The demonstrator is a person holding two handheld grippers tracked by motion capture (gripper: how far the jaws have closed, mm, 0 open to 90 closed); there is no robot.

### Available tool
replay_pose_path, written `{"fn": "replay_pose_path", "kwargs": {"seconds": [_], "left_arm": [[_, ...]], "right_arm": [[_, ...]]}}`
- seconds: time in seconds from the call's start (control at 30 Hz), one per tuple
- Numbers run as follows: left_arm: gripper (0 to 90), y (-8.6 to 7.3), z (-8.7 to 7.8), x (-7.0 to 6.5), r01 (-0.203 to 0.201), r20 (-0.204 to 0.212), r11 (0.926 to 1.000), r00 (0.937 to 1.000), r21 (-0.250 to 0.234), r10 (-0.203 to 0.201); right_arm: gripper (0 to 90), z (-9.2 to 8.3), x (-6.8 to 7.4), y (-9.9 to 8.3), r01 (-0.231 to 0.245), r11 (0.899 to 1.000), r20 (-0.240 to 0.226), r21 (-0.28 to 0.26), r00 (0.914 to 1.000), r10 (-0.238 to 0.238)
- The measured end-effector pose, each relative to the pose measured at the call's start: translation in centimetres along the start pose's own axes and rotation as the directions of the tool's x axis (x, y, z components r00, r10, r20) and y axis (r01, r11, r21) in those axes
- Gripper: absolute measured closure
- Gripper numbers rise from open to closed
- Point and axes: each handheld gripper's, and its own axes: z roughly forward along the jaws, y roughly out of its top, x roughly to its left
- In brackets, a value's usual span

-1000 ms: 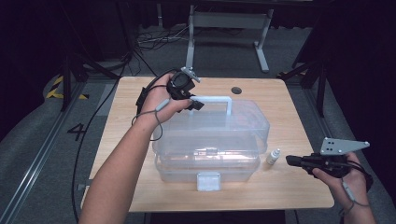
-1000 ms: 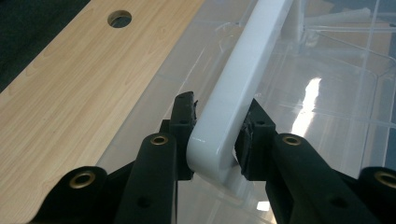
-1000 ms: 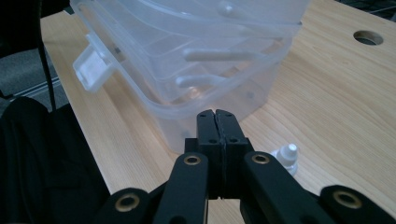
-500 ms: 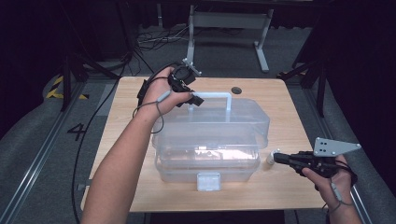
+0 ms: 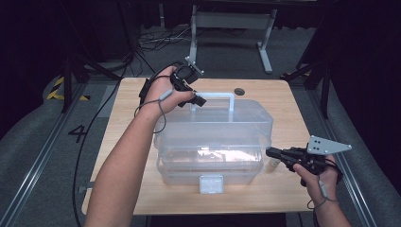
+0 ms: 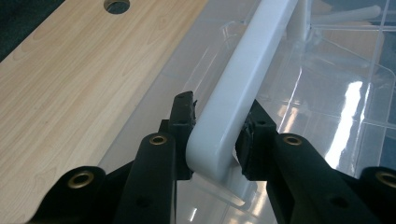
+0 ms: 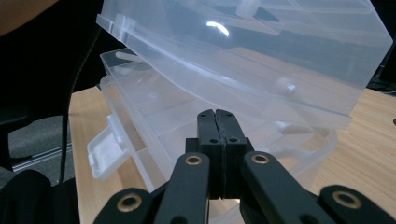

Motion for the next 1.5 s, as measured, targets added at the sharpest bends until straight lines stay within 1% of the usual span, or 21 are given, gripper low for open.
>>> {"fn": "replay_pose_path", "kwargs": {"seconds": [0.1,0.17,0.37,0.47,0.67,0.73,0.77,0.83,0.9,0.97,1.0,1.03,1.07,1.1,1.13,1.17,1.23,1.3,1.43,1.47,1.5], "left_arm": [[71.0,-0.1,0.0,0.0,-0.005,-0.008,1.0,1.0,-0.004,0.005],[71.0,-0.1,0.0,-0.1,0.0,-0.001,1.0,1.0,-0.007,0.0],[68.0,-0.3,-0.3,-0.2,0.014,-0.026,0.9997,0.9995,-0.02,-0.015],[62.7,-0.5,-0.6,-0.2,0.021,-0.032,0.9988,0.9992,-0.044,-0.022],[57.9,-1.9,-2.3,-0.2,0.015,-0.055,0.9934,0.9982,-0.114,-0.022],[58.1,-2.4,-2.9,-0.2,0.01,-0.055,0.9899,0.9983,-0.142,-0.018],[58.4,-2.6,-3.2,-0.3,-0.003,-0.074,0.9899,0.9972,-0.142,-0.008],[58.0,-3.1,-3.8,-0.4,0.006,-0.092,0.9851,0.9955,-0.172,-0.022],[58.2,-3.7,-4.6,-0.4,0.015,-0.079,0.9812,0.9964,-0.193,-0.03],[58.3,-4.4,-5.4,-0.6,0.02,-0.085,0.975,0.9955,-0.221,-0.04],[58.6,-4.4,-5.4,-0.6,0.02,-0.085,0.975,0.9955,-0.221,-0.04],[59.1,-5.2,-6.4,-0.9,0.026,-0.084,0.9697,0.9953,-0.243,-0.048],[59.2,-5.2,-6.4,-0.9,0.026,-0.084,0.9697,0.9953,-0.243,-0.048],[59.2,-5.5,-6.8,-1.0,0.031,-0.087,0.9671,0.9947,-0.252,-0.055],[59.6,-5.9,-7.2,-1.2,0.028,-0.094,0.9678,0.9941,-0.25,-0.053],[60.8,-6.3,-7.7,-1.3,0.029,-0.109,0.9669,0.9923,-0.253,-0.059],[63.5,-7.1,-8.4,-1.5,0.04,-0.107,0.9627,0.9917,-0.267,-0.071],[65.8,-8.1,-9.1,-1.7,0.058,-0.099,0.9544,0.991,-0.293,-0.09],[73.1,-9.9,-10.3,-2.1,0.06,-0.111,0.9507,0.9889,-0.304,-0.098],[76.0,-9.9,-10.3,-2.1,0.06,-0.111,0.9507,0.9889,-0.304,-0.098],[78.6,-10.8,-10.9,-2.4,0.06,-0.123,0.9478,0.9871,-0.313,-0.103]], "right_arm": [[90.0,0.2,0.0,0.0,0.01,1.0,0.007,0.0,0.9999,-0.01],[90.0,0.3,0.0,0.0,0.013,1.0,0.009,-0.002,0.9999,-0.013],[90.0,0.3,-0.1,0.0,0.017,1.0,0.012,-0.003,0.9998,-0.016],[90.0,0.3,-0.1,0.0,0.017,1.0,0.014,0.0,0.9998,-0.017],[90.0,0.3,-0.2,0.1,0.016,1.0,0.013,0.004,0.9998,-0.016],[90.0,0.3,-0.3,0.2,0.018,1.0,0.015,-0.001,0.9997,-0.018],[90.0,0.3,-0.3,0.2,0.017,1.0,0.014,0.001,0.9997,-0.017],[90.0,0.3,-0.3,0.2,0.02,1.0,0.013,0.003,0.9997,-0.02],[90.0,0.4,-0.3,0.3,0.02,1.0,0.011,0.007,0.9997,-0.02],[90.0,0.4,-0.4,0.4,0.024,1.0,0.012,0.012,0.9996,-0.024],[90.0,0.4,-0.4,0.4,0.024,1.0,0.012,0.012,0.9996,-0.024],[90.0,0.4,-0.4,0.5,0.027,1.0,0.012,0.011,0.9996,-0.027],[90.0,0.5,-0.4,0.5,0.028,1.0,0.011,0.011,0.9995,-0.028],[90.0,0.5,-0.4,0.5,0.028,1.0,0.011,0.011,0.9995,-0.028],[90.0,0.5,-0.5,0.6,0.029,1.0,0.009,0.011,0.9995,-0.029],[90.0,0.5,-0.5,0.6,0.028,1.0,0.008,0.01,0.9996,-0.028],[90.0,0.6,-0.6,0.7,0.033,0.999,0.008,0.01,0.9994,-0.033],[90.0,0.7,-0.8,0.8,0.028,1.0,0.001,0.004,0.9996,-0.028],[90.0,1.0,-0.8,1.1,0.033,0.999,0.007,0.003,0.9994,-0.033],[90.0,1.0,-0.9,1.2,0.034,0.999,0.008,0.003,0.9994,-0.034],[90.0,1.0,-0.9,1.2,0.034,0.999,0.008,0.001,0.9994,-0.034]]}}
